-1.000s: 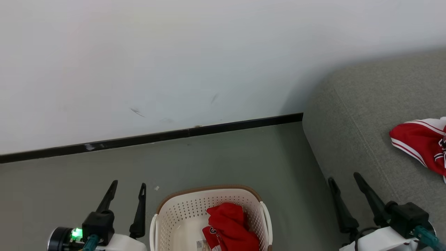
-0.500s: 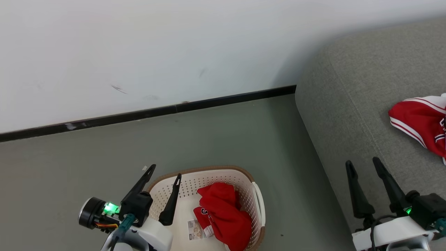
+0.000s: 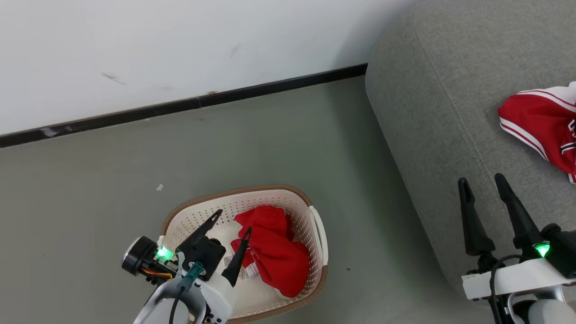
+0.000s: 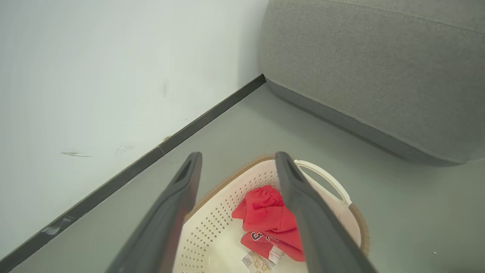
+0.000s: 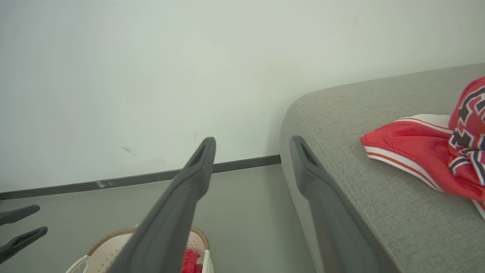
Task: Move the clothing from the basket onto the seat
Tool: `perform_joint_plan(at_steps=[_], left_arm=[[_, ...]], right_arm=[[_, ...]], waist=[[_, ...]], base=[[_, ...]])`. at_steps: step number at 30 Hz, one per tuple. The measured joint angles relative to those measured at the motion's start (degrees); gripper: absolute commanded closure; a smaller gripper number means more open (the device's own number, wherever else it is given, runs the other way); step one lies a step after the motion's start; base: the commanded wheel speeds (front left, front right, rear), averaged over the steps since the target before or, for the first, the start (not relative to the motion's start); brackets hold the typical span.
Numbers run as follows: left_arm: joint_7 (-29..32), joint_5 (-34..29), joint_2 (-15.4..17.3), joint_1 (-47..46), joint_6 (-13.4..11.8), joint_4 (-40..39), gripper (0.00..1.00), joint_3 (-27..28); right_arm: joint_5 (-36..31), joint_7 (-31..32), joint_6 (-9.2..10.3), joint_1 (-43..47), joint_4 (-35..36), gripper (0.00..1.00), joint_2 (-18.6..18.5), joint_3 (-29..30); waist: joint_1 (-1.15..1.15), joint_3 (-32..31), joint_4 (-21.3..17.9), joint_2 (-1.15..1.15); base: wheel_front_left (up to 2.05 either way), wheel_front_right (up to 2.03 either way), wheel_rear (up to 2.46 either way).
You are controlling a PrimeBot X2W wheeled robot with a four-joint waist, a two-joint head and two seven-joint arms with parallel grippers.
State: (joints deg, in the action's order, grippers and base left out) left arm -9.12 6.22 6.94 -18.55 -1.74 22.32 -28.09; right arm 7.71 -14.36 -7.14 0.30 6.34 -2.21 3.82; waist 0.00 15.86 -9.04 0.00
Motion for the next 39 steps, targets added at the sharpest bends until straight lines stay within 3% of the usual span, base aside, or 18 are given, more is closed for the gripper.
perform_joint_plan(at_steps=[12,39], left_arm=[[0.6,-3.4,-0.4,-3.5,1.7,7.5,0.0,-3.5],[1.0,-8.6,1.9,-13.3,0.2,18.7,0.0,-3.8]], right_arm=[[1.8,0.0,0.0,-4.4,1.7,0.0,0.0,0.5],[4.9,0.0,0.0,-13.5,2.9,0.0,0.0,-1.3]], waist=[[0.0,6.5,-3.2,0.0],[0.0,19.7,-9.4,0.0]], base=[[0.0,0.0,0.0],[0.0,0.0,0.0]])
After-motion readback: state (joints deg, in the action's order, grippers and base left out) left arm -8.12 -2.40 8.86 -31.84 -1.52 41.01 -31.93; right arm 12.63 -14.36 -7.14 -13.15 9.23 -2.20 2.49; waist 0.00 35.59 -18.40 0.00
